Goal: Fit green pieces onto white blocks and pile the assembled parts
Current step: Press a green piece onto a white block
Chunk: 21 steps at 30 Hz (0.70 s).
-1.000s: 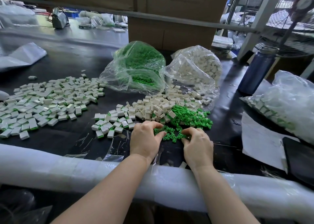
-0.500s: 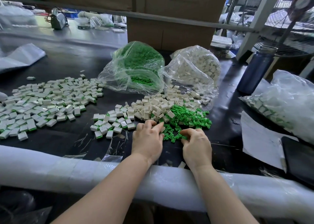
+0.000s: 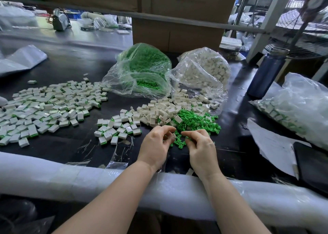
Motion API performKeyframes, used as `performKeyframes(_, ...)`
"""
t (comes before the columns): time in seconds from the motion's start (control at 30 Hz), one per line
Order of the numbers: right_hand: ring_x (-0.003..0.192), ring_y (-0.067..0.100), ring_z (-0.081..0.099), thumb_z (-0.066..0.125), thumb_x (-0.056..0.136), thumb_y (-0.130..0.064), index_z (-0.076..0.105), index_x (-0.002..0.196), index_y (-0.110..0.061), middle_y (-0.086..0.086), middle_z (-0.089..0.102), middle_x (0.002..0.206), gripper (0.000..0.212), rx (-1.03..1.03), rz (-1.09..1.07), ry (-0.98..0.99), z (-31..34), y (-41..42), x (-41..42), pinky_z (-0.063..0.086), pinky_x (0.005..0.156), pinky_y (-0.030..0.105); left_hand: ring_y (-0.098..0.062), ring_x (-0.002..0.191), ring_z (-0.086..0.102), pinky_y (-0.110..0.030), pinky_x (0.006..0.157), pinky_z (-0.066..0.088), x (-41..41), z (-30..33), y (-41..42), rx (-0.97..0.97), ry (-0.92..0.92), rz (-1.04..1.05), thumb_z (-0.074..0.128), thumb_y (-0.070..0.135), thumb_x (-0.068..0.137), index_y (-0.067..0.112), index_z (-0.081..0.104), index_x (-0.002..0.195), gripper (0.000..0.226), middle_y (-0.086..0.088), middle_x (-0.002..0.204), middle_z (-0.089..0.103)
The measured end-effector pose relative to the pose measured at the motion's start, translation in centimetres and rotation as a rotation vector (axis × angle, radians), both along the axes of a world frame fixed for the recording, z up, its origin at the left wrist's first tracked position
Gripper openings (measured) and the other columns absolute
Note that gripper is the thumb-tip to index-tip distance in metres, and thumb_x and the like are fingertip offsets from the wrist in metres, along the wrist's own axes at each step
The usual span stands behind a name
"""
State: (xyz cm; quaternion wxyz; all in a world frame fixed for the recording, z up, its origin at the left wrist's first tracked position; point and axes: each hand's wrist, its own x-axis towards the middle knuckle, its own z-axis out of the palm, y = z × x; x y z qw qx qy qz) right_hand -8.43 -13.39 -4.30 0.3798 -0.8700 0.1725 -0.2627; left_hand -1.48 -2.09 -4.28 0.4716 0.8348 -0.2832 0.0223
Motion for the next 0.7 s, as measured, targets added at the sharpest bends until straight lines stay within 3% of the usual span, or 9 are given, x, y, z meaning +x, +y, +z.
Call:
performKeyframes(0.1, 0.078, 0.006, 0.056, 0.061, 0.087, -0.004, 0.072, 0.090, -0.015, -0.003, 0.057, 0.088, 0.016, 0.075, 0.021, -0.041, 0.05, -0.10, 0.07, 0.039, 0.070, 0.004, -0.013, 0.093, 0.059, -0.017, 0.088, 0.045, -0.03, -0.03, 0.14, -0.055, 0.071, -0.048, 0.062, 0.013, 0.088, 0.016, 0.066, 0.112, 0.025, -0.001, 0.102, 0.062)
performKeyframes(0.17, 0.080, 0.010, 0.061, 0.064, 0.085, -0.002, 0.072, 0.085, -0.016, -0.002, 0.063, 0.086, 0.016, 0.141, 0.029, -0.071, 0.08, -0.23, 0.07, 0.046, 0.075, 0.014, -0.011, 0.089, 0.060, -0.013, 0.084, 0.046, -0.01, -0.08, 0.20, -0.082, 0.110, -0.066, 0.064, 0.011, 0.086, 0.017, 0.068, 0.106, 0.021, 0.000, 0.098, 0.062)
performKeyframes(0.23, 0.078, 0.010, 0.063, 0.068, 0.081, -0.002, 0.072, 0.081, -0.016, -0.001, 0.069, 0.081, 0.014, 0.189, 0.028, -0.090, 0.11, -0.30, -0.06, 0.050, 0.074, 0.019, -0.011, 0.085, 0.061, -0.016, 0.082, 0.048, 0.02, -0.11, 0.23, -0.112, 0.156, -0.078, 0.066, 0.010, 0.085, 0.021, 0.067, 0.098, 0.017, 0.003, 0.093, 0.065)
performKeyframes(0.4, 0.071, 0.003, 0.063, 0.069, 0.079, 0.002, 0.070, 0.076, -0.022, -0.006, 0.070, 0.074, 0.024, 0.351, 0.077, -0.152, 0.54, -0.41, -0.30, 0.049, 0.069, 0.013, -0.007, 0.070, 0.056, -0.020, 0.075, 0.049, 0.04, 0.13, 0.33, -0.181, 0.271, -0.118, 0.068, 0.007, 0.082, 0.025, 0.066, 0.094, 0.022, 0.004, 0.081, 0.061)
performKeyframes(0.53, 0.067, 0.003, 0.063, 0.067, 0.081, 0.004, 0.069, 0.077, -0.019, -0.004, 0.069, 0.072, 0.023, 0.461, 0.106, -0.159, 0.65, -0.36, -0.30, 0.050, 0.065, 0.013, -0.010, 0.069, 0.056, -0.024, 0.072, 0.050, 0.16, 0.30, 0.48, -0.231, 0.336, -0.106, 0.070, 0.010, 0.080, 0.016, 0.067, 0.087, 0.010, -0.003, 0.079, 0.063)
performKeyframes(0.7, 0.064, 0.018, 0.067, 0.065, 0.081, 0.005, 0.063, 0.076, -0.008, 0.006, 0.068, 0.068, 0.014, 0.682, 0.133, -0.171, 0.55, -0.46, -0.34, 0.055, 0.059, 0.023, -0.016, 0.067, 0.062, -0.023, 0.066, 0.052, 0.17, 0.37, 0.62, -0.339, 0.444, -0.121, 0.067, 0.008, 0.082, 0.004, 0.063, 0.089, 0.009, -0.009, 0.075, 0.066)
